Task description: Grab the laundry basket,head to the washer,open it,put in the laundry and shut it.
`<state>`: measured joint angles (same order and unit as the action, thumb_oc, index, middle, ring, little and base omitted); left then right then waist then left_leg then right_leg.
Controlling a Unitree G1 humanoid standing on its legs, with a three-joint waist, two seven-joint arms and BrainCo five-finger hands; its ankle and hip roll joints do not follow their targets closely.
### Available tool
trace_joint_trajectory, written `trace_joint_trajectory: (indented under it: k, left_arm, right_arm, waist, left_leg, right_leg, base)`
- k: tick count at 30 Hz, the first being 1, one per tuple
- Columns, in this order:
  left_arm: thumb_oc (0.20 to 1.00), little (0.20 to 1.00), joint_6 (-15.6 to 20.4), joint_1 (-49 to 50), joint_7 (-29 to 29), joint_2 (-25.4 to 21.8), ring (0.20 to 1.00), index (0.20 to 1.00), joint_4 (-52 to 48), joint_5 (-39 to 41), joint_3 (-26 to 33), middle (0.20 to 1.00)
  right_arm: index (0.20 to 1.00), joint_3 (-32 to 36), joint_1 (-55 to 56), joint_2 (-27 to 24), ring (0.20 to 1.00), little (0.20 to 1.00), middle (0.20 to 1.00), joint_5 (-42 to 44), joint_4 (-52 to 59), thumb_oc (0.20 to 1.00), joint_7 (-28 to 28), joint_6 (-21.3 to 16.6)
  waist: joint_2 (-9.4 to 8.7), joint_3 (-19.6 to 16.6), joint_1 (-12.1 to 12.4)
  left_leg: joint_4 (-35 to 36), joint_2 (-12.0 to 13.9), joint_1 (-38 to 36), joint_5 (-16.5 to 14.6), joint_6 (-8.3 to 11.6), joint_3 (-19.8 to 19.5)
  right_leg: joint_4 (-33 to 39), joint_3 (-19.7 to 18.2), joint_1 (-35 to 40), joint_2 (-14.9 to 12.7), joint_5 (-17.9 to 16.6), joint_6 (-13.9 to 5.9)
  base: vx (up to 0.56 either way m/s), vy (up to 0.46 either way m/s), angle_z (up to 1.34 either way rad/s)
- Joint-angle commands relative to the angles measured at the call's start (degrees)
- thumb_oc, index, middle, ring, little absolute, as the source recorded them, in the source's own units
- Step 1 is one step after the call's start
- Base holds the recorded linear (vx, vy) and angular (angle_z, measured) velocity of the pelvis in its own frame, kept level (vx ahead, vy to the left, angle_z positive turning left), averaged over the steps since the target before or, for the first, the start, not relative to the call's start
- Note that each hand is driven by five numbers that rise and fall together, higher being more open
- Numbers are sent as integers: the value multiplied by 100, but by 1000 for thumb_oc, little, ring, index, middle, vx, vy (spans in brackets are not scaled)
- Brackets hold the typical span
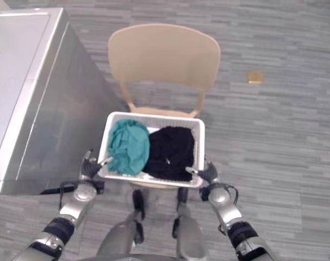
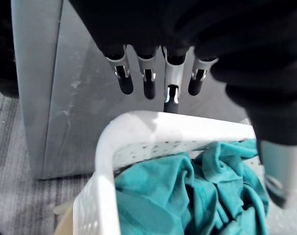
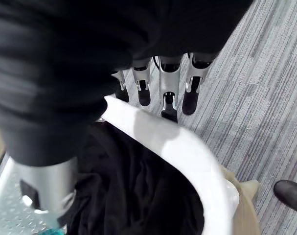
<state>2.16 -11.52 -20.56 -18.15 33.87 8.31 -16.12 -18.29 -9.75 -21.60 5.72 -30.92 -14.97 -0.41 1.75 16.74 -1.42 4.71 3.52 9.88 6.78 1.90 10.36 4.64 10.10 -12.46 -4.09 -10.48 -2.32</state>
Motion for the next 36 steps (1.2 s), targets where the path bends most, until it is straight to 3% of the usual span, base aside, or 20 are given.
trace_joint_trajectory:
  k: [1, 7, 11, 15, 19, 23, 24, 27, 29, 30, 31, 32, 33, 36]
  left_arm:
    - [1000, 1000, 337, 139, 218, -121, 1000, 1000, -339, -161, 127, 1000]
    - [1000, 1000, 343, 874, 766, -350, 1000, 1000, -670, -59, 556, 1000]
    - [1000, 1000, 257, 1297, 1162, -398, 1000, 1000, -382, -103, 603, 1000]
    - [1000, 1000, 149, 1502, 1402, -315, 1000, 1000, 673, -452, 496, 1000]
    - [1000, 1000, 131, 1538, 1335, -218, 1000, 1000, 1305, -554, 508, 1000]
    - [1000, 1000, 149, 1407, 1171, -102, 1000, 1000, 1805, -350, 580, 1000]
    - [1000, 1000, 191, 1173, 1077, -87, 1000, 1000, 1944, -275, 538, 1000]
    - [1000, 1000, 222, 1044, 1025, -25, 1000, 1000, 2083, -264, 496, 1000]
    - [1000, 1000, 213, 944, 973, 73, 1000, 1000, 2148, -339, 415, 1000]
    - [1000, 1000, 214, 941, 973, 73, 1000, 1000, 2150, -339, 416, 1000]
    - [1000, 1000, 220, 904, 950, 116, 1000, 1000, 2244, -357, 404, 1000]
    - [1000, 1000, 239, 859, 909, 165, 1000, 1000, 2273, -355, 378, 1000]
    - [1000, 1000, 250, 816, 892, 177, 1000, 1000, 2290, -360, 357, 1000]
    - [1000, 1000, 273, 745, 884, 161, 1000, 1000, 2202, -346, 272, 1000]
  right_arm:
    - [1000, 145, 147, 26, 1000, 1000, 1000, -96, 519, 1000, 202, -366]
    - [1000, 520, 558, -454, 1000, 1000, 1000, -504, 462, 1000, 549, -363]
    - [1000, 511, 708, -461, 1000, 1000, 1000, -733, -198, 1000, 788, -332]
    - [1000, 306, 726, -293, 1000, 1000, 1000, -984, -1298, 1000, 958, -298]
    - [1000, 258, 743, -191, 1000, 1000, 1000, -980, -1651, 1000, 943, -310]
    - [1000, 236, 641, -88, 1000, 1000, 1000, -744, -1867, 1000, 822, -335]
    - [1000, 218, 503, -58, 1000, 1000, 1000, -584, -1961, 1000, 733, -332]
    - [1000, 166, 438, -27, 1000, 1000, 1000, -567, -2071, 1000, 682, -345]
    - [1000, 205, 447, 27, 1000, 1000, 1000, -589, -2164, 1000, 619, -320]
    - [1000, 205, 445, 27, 1000, 1000, 1000, -589, -2165, 1000, 619, -320]
    - [1000, 217, 438, 54, 1000, 1000, 1000, -585, -2220, 1000, 616, -318]
    - [1000, 240, 458, 80, 1000, 1000, 1000, -579, -2258, 1000, 615, -319]
    - [1000, 264, 481, 90, 1000, 1000, 1000, -551, -2302, 1000, 617, -319]
    - [1000, 357, 548, 108, 1000, 1000, 1000, -455, -2278, 1000, 607, -301]
  waist:
    - [-184, -245, 58]
    - [-182, -373, 94]
    - [-173, -455, 119]
    - [-145, -564, 163]
    - [-127, -548, 199]
    - [-125, -338, 284]
    - [-148, -183, 346]
    - [-131, -214, 358]
    - [-178, -289, 255]
    - [-179, -300, 251]
    - [-198, -295, 216]
    - [-216, -323, 128]
    - [-210, -362, 75]
    - [-193, -400, -8]
  left_leg:
    - [29, -181, -10, -389, 64, -101]
    - [29, -160, -251, -398, 74, -164]
    - [29, -147, -460, -420, 73, -193]
    - [17, -129, -697, -468, 70, -234]
    - [-182, -114, -760, -544, 70, -304]
    - [-858, -116, -320, -595, 132, -470]
    - [-1176, -199, 168, -492, 261, -580]
    - [-1159, -216, 309, -522, 280, -711]
    - [-1038, 147, 102, -675, 255, -399]
    - [-1034, 144, 118, -664, 253, -403]
    - [-1008, 322, -13, -680, 279, -341]
    - [-924, 689, -257, -619, 359, -225]
    - [-829, 894, -345, -508, 446, -172]
    - [-643, 1203, -302, -266, 584, 15]
  right_leg:
    - [-599, -517, 173, -89, 1194, -435]
    - [-633, -405, 487, -78, 1306, -431]
    - [-686, -376, 698, -55, 1387, -423]
    - [-703, -370, 943, -14, 1494, -389]
    - [-759, -387, 1062, 8, 1578, -334]
    - [-787, -353, 1002, 6, 1611, -195]
    - [-754, -269, 839, -61, 1551, -144]
    - [-729, -180, 647, -104, 1488, -147]
    - [-599, 66, 521, -390, 1268, -260]
    - [-593, 70, 508, -392, 1259, -260]
    - [-560, 143, 536, -481, 1237, -292]
    - [-507, 331, 582, -665, 1168, -374]
    - [-470, 447, 622, -763, 1156, -437]
    - [-441, 650, 688, -1021, 1086, -546]
  base:
    - [38, -38, -3]
    - [3, -56, 3]
    - [-11, -55, 3]
    - [-8, -52, 7]
    - [-13, -70, 3]
    - [-140, -73, 9]
    - [-240, -63, 64]
    - [-178, 33, 88]
    - [-119, 164, 42]
    - [-42, 159, 88]
    - [0, 259, 90]
    - [10, 374, 72]
    - [88, 451, 73]
    - [25, 288, 67]
